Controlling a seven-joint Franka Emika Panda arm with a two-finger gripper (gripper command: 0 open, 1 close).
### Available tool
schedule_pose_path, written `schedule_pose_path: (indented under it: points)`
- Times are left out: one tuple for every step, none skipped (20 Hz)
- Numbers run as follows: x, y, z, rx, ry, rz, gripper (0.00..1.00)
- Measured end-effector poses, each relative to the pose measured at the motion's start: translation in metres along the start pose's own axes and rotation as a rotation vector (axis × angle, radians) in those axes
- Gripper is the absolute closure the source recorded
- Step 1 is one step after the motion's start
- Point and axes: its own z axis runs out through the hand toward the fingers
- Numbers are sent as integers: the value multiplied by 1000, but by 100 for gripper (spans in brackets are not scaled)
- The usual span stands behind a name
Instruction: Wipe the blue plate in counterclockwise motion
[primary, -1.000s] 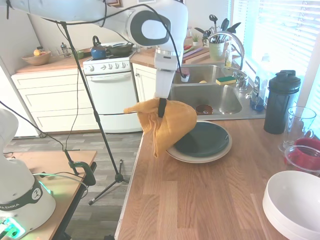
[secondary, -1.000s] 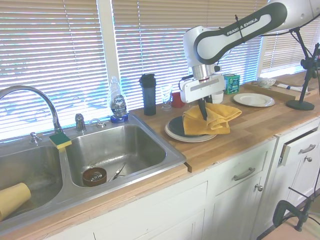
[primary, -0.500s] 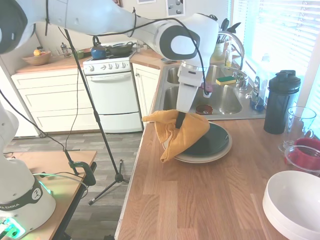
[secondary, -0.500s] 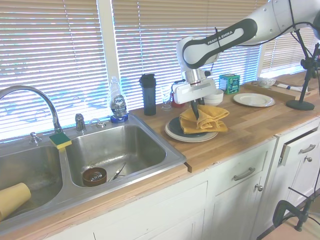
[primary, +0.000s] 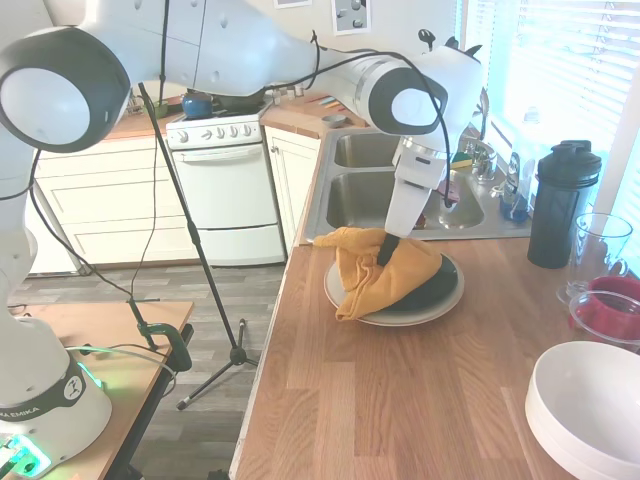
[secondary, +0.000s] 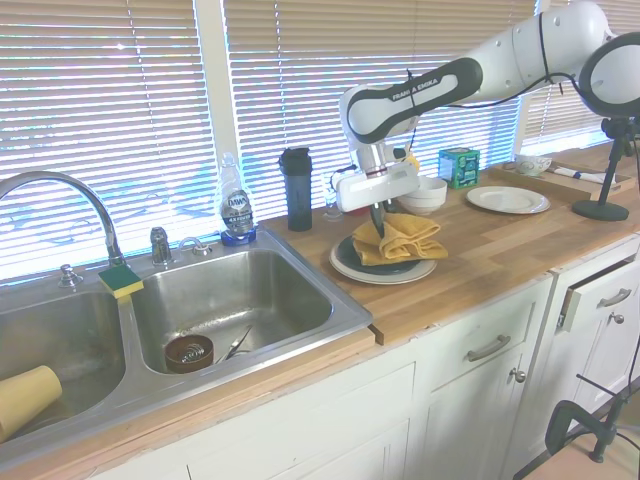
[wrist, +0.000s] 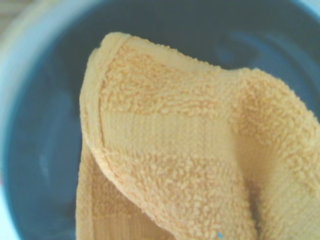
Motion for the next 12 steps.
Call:
schedule_pose_path:
  points:
    - [-1,-3,-3,0,0,1,100]
    - [-3,-5,-7,2,0,2,100]
    - [-5,-8,-10,3,2,2,100]
    - [-8,-11,-12,6,5,1,100]
    - [-13,-14,-15,6,9,-3,100]
    - [-20,-17,-17,8,16,-10,100]
    - [-27,-19,-18,11,26,-17,100]
    - [-36,-21,-19,12,38,-26,100]
    - [-44,-22,-19,11,51,-38,100]
    - [-53,-23,-19,12,64,-49,100]
    - [-59,-24,-20,14,76,-58,100]
    - [-64,-23,-20,17,84,-65,100]
